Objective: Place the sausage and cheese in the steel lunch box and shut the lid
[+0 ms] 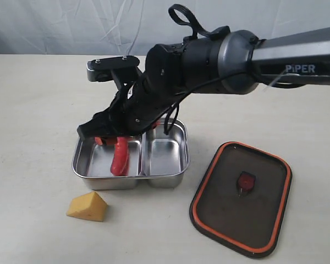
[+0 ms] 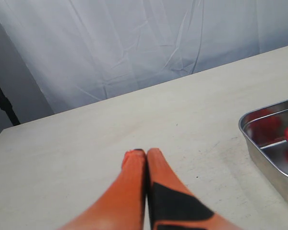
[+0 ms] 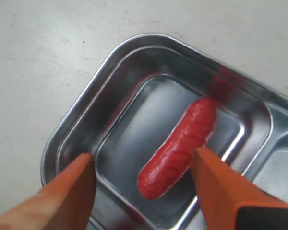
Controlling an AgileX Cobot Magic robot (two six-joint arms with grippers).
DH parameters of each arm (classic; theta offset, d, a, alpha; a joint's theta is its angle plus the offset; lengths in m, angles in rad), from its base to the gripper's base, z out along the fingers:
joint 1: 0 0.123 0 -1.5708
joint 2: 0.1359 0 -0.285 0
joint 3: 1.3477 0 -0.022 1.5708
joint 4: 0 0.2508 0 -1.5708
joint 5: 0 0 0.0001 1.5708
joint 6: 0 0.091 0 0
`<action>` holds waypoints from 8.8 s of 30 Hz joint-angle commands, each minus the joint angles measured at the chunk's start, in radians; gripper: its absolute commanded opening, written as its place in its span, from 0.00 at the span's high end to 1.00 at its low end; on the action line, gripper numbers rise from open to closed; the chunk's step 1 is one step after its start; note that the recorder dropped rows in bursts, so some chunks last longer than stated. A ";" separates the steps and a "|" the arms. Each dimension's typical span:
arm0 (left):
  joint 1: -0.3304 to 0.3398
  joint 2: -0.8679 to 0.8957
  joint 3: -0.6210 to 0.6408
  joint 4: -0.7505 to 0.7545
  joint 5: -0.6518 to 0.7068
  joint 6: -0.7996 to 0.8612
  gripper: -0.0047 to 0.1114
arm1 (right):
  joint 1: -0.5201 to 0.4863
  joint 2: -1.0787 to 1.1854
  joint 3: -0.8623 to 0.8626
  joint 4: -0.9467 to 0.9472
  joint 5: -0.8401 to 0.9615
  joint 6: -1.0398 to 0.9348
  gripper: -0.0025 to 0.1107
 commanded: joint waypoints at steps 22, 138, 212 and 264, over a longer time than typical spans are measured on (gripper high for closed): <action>-0.008 -0.005 0.003 -0.005 -0.009 -0.003 0.96 | 0.202 0.002 -0.058 -0.047 0.327 -0.259 0.48; -0.008 -0.005 0.003 -0.025 -0.007 -0.003 0.96 | -0.090 -0.037 -0.059 -0.323 0.408 0.139 0.97; -0.008 -0.005 0.003 -0.022 -0.006 -0.003 0.96 | -0.180 -0.400 0.851 -0.471 0.202 0.798 0.98; -0.008 -0.005 0.003 -0.785 -0.294 -0.423 0.96 | -0.179 -0.872 0.787 -1.072 -0.021 1.067 0.98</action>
